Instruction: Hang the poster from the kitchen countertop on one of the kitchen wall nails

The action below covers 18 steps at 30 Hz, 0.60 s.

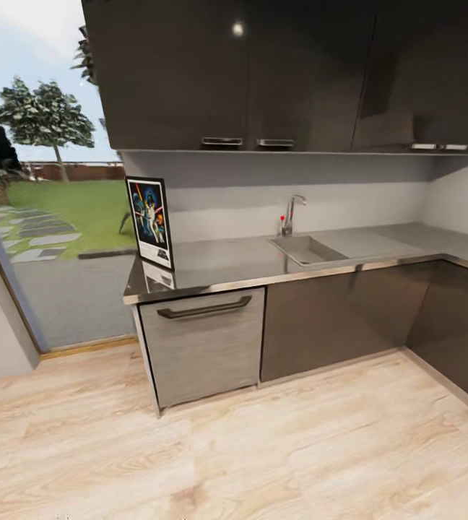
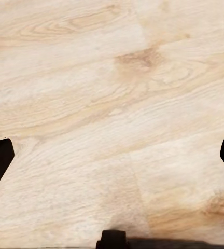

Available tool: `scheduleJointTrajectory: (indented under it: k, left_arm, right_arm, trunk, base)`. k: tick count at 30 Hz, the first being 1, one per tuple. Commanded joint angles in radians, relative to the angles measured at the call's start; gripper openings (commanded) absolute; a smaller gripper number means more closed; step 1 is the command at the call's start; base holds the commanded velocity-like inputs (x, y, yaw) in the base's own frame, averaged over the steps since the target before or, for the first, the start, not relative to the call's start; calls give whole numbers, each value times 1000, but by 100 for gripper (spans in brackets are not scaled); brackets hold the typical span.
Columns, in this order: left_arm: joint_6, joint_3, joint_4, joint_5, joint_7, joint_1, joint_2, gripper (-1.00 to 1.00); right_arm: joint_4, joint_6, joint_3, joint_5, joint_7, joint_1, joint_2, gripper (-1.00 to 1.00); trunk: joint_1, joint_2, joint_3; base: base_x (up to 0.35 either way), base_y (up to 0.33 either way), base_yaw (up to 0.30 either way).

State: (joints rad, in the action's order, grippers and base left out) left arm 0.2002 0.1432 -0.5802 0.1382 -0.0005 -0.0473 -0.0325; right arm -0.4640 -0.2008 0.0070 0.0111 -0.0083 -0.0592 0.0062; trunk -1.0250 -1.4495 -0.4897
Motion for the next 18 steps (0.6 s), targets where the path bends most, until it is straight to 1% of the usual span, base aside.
scheduleJointTrajectory:
  k: [1, 18]
  left_arm:
    - [2, 6, -1, 11, 0, 0, -1, 100]
    - [2, 6, -1, 11, 0, 0, -1, 100]
  right_arm:
    - [1, -3, 1, 1, -1, -1, 0, 100]
    - [1, -3, 1, 1, -1, -1, 0, 100]
  trunk:
    - [0, 0, -1]
    - [0, 0, -9]
  base:
    - [8, 5, 274]
    - [1, 1, 274]
